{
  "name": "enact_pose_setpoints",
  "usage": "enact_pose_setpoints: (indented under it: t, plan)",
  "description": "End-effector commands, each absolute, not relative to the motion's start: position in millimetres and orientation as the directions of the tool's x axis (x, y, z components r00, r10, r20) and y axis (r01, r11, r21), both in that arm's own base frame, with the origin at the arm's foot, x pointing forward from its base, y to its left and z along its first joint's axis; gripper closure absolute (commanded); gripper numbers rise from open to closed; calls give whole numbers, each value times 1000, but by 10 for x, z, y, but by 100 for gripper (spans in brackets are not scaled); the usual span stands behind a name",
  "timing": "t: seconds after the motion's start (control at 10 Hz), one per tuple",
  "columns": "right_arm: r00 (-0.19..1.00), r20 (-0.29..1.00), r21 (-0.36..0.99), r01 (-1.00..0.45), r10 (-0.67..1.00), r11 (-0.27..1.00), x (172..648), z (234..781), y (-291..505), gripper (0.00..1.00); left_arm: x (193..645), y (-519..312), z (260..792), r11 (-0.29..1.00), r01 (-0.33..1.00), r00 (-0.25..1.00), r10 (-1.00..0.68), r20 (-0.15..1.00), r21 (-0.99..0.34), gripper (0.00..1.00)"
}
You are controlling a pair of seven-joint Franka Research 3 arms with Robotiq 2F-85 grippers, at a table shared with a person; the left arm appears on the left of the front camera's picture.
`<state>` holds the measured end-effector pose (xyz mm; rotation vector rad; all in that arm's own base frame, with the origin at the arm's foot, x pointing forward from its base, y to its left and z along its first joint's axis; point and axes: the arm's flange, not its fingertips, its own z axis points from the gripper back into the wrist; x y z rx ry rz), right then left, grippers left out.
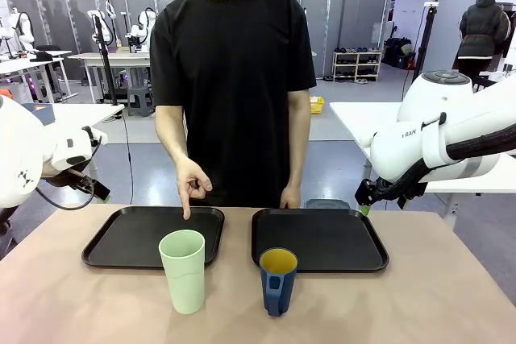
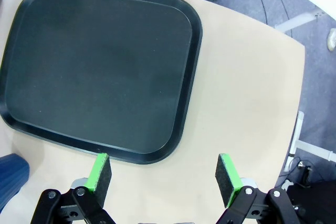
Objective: Sort and store the cups by type.
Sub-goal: Pick up the Reusable plastic cup.
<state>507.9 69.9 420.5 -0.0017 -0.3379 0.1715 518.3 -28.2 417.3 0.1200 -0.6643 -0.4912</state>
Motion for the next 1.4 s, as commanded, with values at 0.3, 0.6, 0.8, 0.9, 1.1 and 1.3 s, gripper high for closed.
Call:
enact_pose_setpoints:
  t: [0.3,0.6,0.8,0.9,1.1,1.3]
  plan:
    - [927,333,-35,-171,173,985,5075,4194,701,0,5013,161,4254,398,720,303,-917,259,568,0]
    - [927,333,-35,-171,173,985,5075,4194,701,0,5005,184,4143,117,846,106,-993,52,520,0]
    - [927,333,-35,-171,173,985,5075,4194,701,0,5049,233,4169,140,856,137,-990,43,498,0]
    - [927,333,-35,-171,173,985,5075,4194,701,0,4958,118,4063,144,835,135,-989,55,531,0]
    - [927,333,-35,-171,173,985,5075,4194,701,0,4958,118,4063,144,835,135,-989,55,531,0]
    - [927,333,-35,-171,173,985,5075,4194,701,0,5064,3,3892,45,879,77,-996,-49,476,0]
